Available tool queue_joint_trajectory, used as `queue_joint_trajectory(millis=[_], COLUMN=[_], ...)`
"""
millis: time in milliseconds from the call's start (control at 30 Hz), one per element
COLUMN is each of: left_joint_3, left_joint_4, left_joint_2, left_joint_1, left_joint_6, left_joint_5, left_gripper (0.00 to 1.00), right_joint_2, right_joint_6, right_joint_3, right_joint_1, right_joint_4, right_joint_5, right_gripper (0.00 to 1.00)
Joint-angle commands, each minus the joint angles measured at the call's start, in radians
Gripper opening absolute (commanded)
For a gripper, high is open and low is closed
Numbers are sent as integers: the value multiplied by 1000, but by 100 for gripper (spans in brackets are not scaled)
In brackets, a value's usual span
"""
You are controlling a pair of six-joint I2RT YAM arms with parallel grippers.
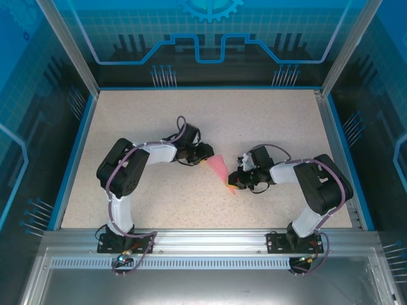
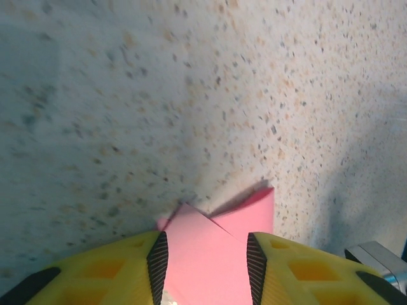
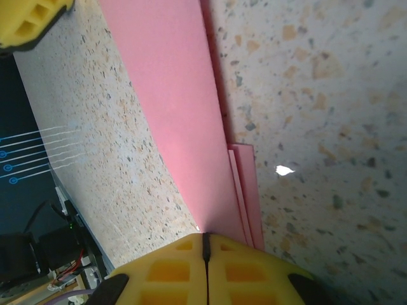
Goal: Fold a paper plane with a square sheet of paper (pick it up from the middle)
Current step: Fold the wing for the fifth time at the center of the table.
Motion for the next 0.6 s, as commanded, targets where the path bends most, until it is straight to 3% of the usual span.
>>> queue_joint_trajectory(millis=[0,233,567], left_joint_3=[48,55,34], left_joint_4=[-87,-65,1], left_joint_2=[-14,-108,-109], left_joint_1=[25,10,-116], left_joint_6=[46,21,-4], left_joint_5=[-40,14,50], left_gripper=[41,44,43], right_joint_2=[68,72,74], right_joint_6=[-14,-2,9], right_joint_3=[-33,-28,-26], right_joint_1=[-7,-5,-4], right_joint_4=[-122,-110,-99], right_joint_5=[71,70,74], right_gripper=[6,6,7])
